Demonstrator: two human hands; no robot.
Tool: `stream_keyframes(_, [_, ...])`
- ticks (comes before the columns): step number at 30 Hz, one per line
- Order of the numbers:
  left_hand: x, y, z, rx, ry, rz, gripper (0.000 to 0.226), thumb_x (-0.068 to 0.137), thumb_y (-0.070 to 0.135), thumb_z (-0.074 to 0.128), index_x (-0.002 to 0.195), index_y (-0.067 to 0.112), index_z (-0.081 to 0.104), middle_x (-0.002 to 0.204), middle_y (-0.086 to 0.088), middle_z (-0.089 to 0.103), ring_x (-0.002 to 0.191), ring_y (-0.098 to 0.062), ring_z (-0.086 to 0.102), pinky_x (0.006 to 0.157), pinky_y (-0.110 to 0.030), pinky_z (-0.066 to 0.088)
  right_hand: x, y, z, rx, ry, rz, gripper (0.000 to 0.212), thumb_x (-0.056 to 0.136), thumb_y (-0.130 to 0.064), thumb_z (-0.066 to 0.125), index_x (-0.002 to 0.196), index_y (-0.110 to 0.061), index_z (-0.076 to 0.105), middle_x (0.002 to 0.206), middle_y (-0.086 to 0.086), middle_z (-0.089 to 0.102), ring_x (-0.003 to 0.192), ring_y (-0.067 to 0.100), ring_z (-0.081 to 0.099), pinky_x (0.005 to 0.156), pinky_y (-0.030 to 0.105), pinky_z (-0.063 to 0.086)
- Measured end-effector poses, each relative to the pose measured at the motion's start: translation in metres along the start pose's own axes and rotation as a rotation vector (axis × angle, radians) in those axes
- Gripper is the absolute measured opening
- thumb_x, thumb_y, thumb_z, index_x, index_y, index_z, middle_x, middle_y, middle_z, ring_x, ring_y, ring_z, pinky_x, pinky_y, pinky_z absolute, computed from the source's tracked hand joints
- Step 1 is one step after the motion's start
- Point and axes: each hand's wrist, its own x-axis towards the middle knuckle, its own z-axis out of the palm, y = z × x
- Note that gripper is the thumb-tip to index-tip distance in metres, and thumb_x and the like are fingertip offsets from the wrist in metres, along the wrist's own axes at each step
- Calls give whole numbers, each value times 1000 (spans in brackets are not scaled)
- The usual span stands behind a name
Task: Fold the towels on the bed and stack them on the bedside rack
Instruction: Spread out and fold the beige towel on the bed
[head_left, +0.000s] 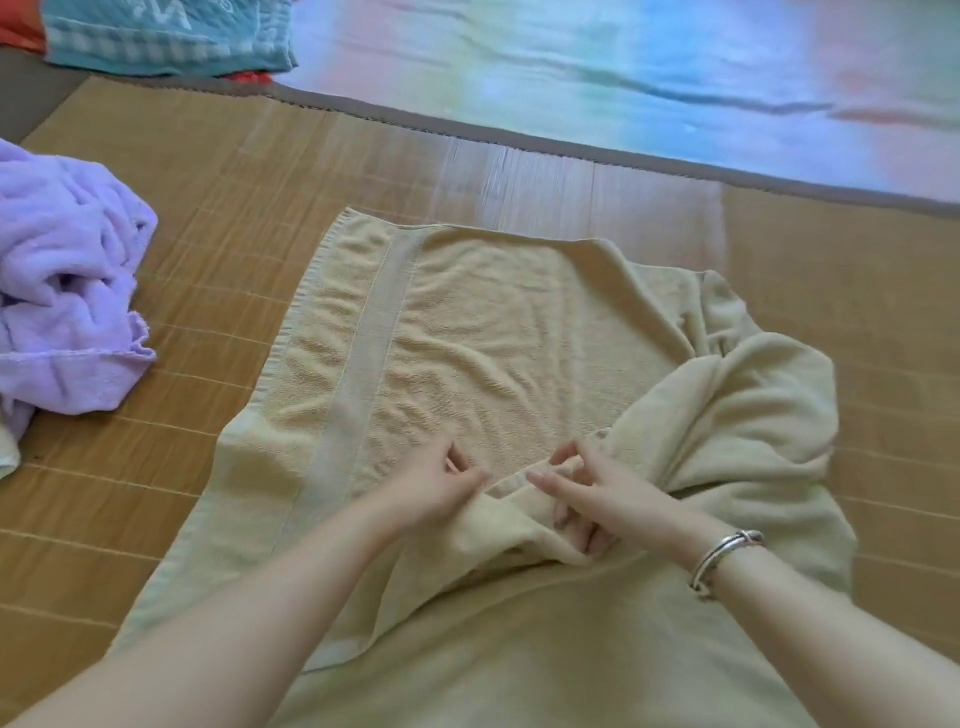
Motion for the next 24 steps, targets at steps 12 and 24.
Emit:
stream_keyframes(12, [7, 26, 31, 225, -51, 74, 23, 76, 31, 69, 63, 21, 54, 62, 7, 56, 62, -12, 53, 59, -26, 40, 15, -10, -13, -1194, 379, -184, 32, 88, -12, 52, 119, -18, 49, 125, 5, 48, 120, 26, 44, 91, 33, 37])
stream_keyframes(24, [-3, 27, -7, -222, 222, 358, 25, 88, 10, 53, 69, 18, 39, 64, 4, 41, 57, -10, 36, 54, -22, 29, 39, -45, -39, -857, 413, -82, 19, 84, -10, 46, 100, -19, 47, 107, 10, 55, 96, 32, 60, 67, 33, 41])
